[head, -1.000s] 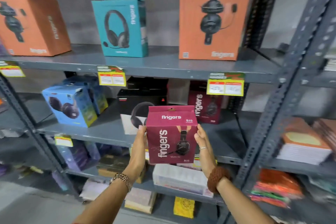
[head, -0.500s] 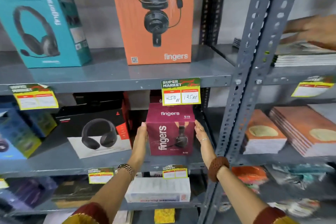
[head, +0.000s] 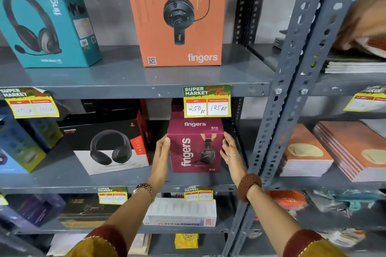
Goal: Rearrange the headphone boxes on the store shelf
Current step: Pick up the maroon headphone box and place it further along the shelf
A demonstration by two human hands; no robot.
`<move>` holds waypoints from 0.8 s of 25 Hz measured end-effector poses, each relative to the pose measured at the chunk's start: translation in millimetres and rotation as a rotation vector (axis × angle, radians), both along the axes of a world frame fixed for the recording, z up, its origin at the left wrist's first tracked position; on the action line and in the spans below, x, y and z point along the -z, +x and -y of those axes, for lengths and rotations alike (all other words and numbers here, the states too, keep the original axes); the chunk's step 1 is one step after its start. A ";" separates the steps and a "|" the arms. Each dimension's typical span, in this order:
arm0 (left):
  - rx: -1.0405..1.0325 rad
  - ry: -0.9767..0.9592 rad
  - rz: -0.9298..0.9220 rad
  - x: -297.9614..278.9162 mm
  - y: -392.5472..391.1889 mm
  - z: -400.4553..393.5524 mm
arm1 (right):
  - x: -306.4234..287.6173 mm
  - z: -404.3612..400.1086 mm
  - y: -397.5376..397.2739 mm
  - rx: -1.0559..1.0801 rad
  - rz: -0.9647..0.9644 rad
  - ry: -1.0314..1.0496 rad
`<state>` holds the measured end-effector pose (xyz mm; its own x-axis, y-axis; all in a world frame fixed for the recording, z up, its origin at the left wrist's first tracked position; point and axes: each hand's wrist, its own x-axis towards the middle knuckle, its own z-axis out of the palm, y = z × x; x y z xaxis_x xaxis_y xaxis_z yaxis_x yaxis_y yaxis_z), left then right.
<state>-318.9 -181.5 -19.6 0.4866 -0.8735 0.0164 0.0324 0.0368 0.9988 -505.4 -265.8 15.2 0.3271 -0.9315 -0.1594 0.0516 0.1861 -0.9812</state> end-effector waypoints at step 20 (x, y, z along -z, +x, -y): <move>-0.401 0.067 0.010 9.6 93.4 -120.4 | -1.7 -89.2 53.9 -0.165 0.005 -0.471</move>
